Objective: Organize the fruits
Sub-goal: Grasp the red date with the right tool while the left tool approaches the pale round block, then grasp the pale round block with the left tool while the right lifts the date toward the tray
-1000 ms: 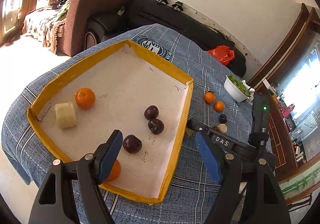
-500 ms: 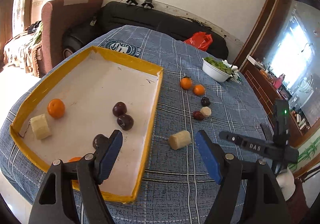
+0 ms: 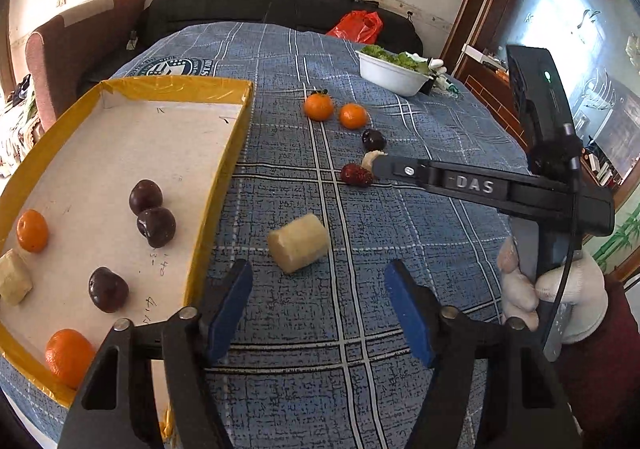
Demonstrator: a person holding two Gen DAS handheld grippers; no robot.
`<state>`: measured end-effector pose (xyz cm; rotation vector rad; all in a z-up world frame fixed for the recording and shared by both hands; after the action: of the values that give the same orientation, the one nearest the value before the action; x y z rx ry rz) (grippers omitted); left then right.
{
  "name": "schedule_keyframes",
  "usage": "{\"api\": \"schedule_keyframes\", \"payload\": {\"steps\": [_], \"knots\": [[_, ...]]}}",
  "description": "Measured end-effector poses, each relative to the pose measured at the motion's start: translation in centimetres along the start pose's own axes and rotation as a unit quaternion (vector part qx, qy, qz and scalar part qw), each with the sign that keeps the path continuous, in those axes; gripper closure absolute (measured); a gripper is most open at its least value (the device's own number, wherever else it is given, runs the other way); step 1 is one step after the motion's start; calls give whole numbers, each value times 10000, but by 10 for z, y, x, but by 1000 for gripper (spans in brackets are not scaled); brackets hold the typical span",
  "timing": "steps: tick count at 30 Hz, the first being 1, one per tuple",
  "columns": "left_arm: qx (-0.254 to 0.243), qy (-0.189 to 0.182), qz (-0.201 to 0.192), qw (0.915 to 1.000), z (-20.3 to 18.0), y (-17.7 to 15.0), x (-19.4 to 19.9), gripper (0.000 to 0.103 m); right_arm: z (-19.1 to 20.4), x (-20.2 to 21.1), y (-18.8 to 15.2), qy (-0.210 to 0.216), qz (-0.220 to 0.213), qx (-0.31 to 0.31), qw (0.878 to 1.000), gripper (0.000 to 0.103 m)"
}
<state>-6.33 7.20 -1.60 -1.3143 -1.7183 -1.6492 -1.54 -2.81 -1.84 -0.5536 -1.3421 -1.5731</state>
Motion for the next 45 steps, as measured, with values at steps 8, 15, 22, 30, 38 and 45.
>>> {"api": "schedule_keyframes", "payload": {"steps": [8, 15, 22, 30, 38, 45], "knots": [[-43, 45, 92, 9999, 2, 3, -6, 37, 17, -46, 12, -629, 281, 907, 9935, 73], [-487, 197, 83, 9986, -13, 20, -16, 37, 14, -34, 3, -550, 192, 747, 9955, 84], [-766, 435, 322, 9956, -18, 34, -46, 37, -2, -4, -4, -203, -284, 257, 9991, 83], [-1252, 861, 520, 9870, -24, 27, -56, 45, -12, -6, -3, 21, -316, -4, 9995, 83], [-1457, 1152, 711, 9800, -12, 28, -66, 45, -12, -5, -4, 101, -347, -57, 9993, 83], [-1047, 1071, 551, 9872, -4, 34, -61, 72, -16, -6, -5, 80, -351, -131, 9993, 83]]}}
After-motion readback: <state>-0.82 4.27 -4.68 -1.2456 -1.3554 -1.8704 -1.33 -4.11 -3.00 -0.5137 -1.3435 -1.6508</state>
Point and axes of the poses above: each gripper's, at about its wrist camera, not at the fingertips, and x roughly against the way its jaws point, z to its left, y to its top, the point moved 6 cm from there along -x, roughly the way its jaws point, and after that the axes turned 7 degrees about z, right-handed, at the moved point
